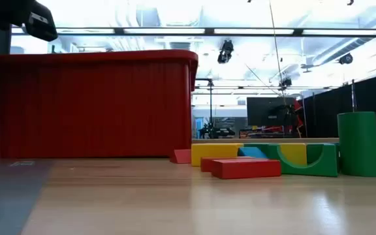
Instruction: Sort blocks
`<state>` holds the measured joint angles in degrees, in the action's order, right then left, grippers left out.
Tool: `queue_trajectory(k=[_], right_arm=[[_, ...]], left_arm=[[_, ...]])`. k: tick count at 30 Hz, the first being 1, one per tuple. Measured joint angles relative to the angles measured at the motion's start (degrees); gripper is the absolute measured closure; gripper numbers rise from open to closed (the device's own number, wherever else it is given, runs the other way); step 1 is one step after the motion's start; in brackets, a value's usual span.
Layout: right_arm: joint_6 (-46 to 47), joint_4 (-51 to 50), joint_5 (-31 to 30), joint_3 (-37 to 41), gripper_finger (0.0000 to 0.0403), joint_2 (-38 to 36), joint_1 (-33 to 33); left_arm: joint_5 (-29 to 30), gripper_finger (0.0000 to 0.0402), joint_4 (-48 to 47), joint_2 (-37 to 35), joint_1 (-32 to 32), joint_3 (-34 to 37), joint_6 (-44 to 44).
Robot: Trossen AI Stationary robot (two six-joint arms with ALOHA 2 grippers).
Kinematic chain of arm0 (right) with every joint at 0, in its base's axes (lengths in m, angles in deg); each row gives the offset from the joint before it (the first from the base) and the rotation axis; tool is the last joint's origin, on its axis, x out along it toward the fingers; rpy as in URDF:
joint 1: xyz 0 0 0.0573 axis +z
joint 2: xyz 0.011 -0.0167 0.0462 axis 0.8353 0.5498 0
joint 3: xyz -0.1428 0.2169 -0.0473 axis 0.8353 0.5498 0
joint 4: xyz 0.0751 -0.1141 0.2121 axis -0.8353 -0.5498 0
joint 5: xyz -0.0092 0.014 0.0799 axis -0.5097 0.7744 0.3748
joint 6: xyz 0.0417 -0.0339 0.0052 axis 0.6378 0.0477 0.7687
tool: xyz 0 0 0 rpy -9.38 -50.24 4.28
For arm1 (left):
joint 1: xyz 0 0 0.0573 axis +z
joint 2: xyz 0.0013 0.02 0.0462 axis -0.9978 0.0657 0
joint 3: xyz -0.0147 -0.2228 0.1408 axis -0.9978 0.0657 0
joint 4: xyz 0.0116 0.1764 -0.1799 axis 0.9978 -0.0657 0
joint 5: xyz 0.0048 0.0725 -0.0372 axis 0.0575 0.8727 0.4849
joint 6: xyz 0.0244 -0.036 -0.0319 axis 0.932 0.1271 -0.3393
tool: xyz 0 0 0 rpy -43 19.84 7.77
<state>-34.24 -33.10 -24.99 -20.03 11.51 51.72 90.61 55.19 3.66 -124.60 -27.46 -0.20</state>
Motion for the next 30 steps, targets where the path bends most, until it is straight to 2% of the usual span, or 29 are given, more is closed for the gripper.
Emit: queue_trajectory(k=[30], right_arm=[[0.0, 0.0, 0.0, 0.0, 0.0403, 0.0, 0.0]], left_arm=[[0.0, 0.0402, 0.0, 0.0, 0.0, 0.0, 0.0]])
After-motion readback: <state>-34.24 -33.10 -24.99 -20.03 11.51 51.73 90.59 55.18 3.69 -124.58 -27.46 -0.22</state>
